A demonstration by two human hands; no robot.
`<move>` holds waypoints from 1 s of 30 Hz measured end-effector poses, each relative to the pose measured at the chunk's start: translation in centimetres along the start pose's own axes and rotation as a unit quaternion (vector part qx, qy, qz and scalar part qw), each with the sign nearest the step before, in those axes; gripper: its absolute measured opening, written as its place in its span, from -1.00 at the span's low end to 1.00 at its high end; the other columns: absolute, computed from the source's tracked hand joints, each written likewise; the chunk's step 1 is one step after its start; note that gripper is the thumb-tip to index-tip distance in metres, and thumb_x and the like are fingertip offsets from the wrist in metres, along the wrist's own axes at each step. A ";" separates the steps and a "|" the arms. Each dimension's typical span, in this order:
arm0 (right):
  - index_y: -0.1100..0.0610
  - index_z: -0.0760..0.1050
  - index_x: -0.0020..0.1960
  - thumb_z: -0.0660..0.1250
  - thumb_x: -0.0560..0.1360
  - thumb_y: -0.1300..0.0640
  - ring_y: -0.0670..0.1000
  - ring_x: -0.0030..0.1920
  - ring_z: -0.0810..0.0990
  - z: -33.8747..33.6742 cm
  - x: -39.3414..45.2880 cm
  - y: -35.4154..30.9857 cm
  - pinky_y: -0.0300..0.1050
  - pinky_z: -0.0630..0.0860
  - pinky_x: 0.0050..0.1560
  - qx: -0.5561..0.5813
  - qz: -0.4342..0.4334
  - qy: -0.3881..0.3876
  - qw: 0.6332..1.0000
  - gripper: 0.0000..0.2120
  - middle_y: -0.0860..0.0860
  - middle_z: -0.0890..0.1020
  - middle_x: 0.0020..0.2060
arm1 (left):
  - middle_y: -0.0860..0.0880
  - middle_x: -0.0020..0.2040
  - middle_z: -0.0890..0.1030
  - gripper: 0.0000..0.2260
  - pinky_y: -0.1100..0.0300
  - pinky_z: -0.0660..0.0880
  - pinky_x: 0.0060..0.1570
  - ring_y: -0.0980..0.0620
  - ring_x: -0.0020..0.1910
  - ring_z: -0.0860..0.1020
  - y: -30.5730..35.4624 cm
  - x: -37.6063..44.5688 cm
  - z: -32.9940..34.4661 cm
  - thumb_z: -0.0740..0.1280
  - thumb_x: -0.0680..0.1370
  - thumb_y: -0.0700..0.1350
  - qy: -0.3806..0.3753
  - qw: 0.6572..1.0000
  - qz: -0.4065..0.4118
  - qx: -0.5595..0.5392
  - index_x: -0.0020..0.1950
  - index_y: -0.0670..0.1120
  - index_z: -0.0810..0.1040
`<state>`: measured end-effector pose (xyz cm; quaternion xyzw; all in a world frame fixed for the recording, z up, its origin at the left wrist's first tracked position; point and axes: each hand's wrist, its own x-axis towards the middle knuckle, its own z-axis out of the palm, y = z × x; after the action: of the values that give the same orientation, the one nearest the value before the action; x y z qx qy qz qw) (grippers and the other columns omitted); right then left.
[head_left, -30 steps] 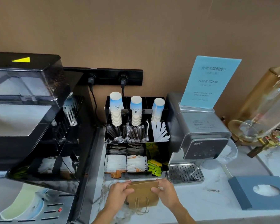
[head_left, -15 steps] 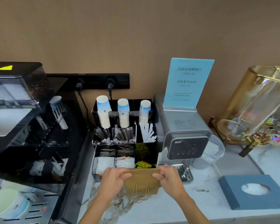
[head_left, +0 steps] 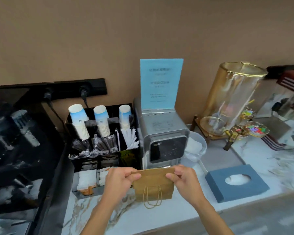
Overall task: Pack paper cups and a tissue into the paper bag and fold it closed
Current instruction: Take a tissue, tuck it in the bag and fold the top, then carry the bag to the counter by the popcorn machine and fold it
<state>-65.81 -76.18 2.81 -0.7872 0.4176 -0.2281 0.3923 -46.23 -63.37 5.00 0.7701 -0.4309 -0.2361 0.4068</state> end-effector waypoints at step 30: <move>0.16 0.69 -0.08 0.38 0.54 0.27 0.03 -0.12 0.74 -16.2 -14.9 4.7 0.12 0.65 0.00 0.109 0.148 0.301 0.936 -0.89 0.02 0.77 -0.21 | 0.10 -0.26 0.75 -0.72 0.33 0.63 -0.20 0.14 -0.25 0.70 15.7 0.8 16.0 0.48 0.47 -0.32 -0.259 0.938 0.164 -0.164 -0.20 0.09 0.74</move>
<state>-87.33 -72.27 8.09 -0.5633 0.6004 -0.4380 0.3610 -64.65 -75.49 9.15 0.5232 -0.5968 -0.4250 0.4352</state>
